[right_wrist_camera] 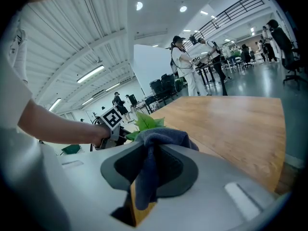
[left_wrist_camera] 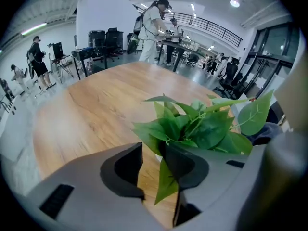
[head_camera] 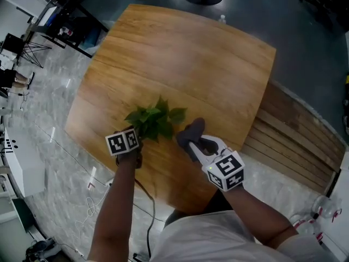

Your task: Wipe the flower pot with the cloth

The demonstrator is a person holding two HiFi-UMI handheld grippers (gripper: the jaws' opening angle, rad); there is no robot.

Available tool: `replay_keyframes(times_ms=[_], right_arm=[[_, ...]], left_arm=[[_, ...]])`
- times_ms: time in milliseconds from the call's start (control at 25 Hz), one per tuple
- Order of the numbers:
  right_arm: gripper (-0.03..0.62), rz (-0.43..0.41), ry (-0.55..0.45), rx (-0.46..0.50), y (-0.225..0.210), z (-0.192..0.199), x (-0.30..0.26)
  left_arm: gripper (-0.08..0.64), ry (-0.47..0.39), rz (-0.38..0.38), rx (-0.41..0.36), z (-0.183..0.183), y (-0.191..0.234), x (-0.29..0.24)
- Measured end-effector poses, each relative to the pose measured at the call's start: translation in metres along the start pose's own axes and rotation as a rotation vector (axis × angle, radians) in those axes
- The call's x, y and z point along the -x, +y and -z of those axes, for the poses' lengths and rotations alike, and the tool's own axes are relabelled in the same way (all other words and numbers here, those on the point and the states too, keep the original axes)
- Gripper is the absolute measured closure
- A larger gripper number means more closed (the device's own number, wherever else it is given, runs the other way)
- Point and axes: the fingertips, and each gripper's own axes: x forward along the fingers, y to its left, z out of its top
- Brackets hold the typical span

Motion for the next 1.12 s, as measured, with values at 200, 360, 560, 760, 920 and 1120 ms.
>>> replay_keyframes(times_ms=[200,360,560,760,920,1120], right_arm=[[0.525,0.002,0.004,-0.020,-0.006,0.007,-0.004],[0.526,-0.007,0.010,-0.036,-0.008,0.012,-0.008],[0.526,-0.011,0.025,-0.094,-0.017,0.026,-0.013],[0.526,-0.024,0.060,-0.154,-0.019,0.053,-0.031],[0.526,-0.088,0.060,-0.241,0.005,0.061,-0.053],[0.526,-0.131,0.056,-0.238,0.030,0.069,-0.061]], left_arm=[[0.446,0.044,0.057,0.015,0.003,-0.006,-0.017],[0.528,0.030,0.103,0.048,0.004,-0.012,-0.018],[0.534,0.046,0.199,0.231,0.037,-0.025,-0.012],[0.535,0.058,0.251,0.322,0.079,-0.041,-0.001],[0.535,0.059,0.269,0.351,0.107,-0.055,0.006],[0.535,0.085,0.281,0.302,0.133,-0.067,0.012]])
